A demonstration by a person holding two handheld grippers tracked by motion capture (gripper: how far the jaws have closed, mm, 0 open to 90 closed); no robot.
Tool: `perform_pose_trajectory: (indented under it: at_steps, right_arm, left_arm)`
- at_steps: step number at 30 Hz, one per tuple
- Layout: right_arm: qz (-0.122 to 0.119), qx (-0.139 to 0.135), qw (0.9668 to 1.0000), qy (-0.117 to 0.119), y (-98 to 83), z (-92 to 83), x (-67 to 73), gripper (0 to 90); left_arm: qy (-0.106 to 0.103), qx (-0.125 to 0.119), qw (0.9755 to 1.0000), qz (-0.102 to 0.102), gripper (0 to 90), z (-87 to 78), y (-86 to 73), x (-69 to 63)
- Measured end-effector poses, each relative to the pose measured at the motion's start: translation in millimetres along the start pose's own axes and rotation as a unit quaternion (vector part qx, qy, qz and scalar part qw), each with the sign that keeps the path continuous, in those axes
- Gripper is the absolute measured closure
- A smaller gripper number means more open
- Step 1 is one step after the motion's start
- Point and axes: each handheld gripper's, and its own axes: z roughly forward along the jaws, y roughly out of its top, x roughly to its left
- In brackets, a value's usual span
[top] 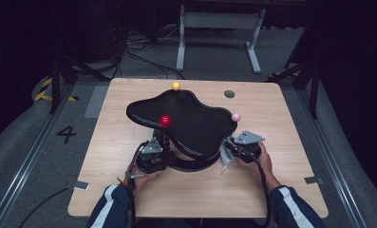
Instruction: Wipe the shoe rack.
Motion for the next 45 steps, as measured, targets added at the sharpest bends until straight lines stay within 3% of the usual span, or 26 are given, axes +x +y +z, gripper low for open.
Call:
perform_pose_trajectory:
  at_steps: [7,18,24,30,37,40,43,45]
  right_arm:
    - [-0.013,-0.003,0.9996,0.024,2.4,-2.9,10.9,77.5]
    - [-0.05,-0.02,0.995,0.084,14.8,-1.2,58.7,76.8]
    - [-0.075,-0.024,0.993,0.088,19.2,-1.2,76.4,76.9]
    - [-0.069,-0.019,0.9938,0.085,16.5,-3.1,67.3,76.8]
    - [-0.031,0.0,0.9993,0.021,5.4,-6.3,28.3,76.6]
    - [-0.033,0.016,0.9993,-0.005,1.2,-7.1,19.7,76.4]
    - [-0.027,0.018,0.9995,0.001,-0.2,-8.8,18.6,77.0]
    - [-0.029,0.012,0.9992,0.024,2.2,-10.8,26.2,77.4]
  left_arm:
    - [0.001,0.0,1.0,-0.001,73.5,0.0,0.0,-0.2]
    - [0.001,0.001,1.0,-0.002,73.5,0.0,-0.1,-0.4]
    - [0.001,0.0,1.0,0.0,73.5,0.1,0.0,-0.2]
    - [0.002,0.001,1.0,0.0,73.4,-0.3,-0.2,-0.3]
    - [0.001,0.002,1.0,0.002,73.3,-0.8,-0.2,-0.7]
    - [-0.003,0.005,1.0,0.003,73.0,-1.5,-0.4,-1.1]
    - [-0.003,0.002,1.0,0.004,72.9,-1.2,-0.6,-1.3]
    - [-0.002,0.002,1.0,0.003,72.9,-1.2,-0.6,-1.4]
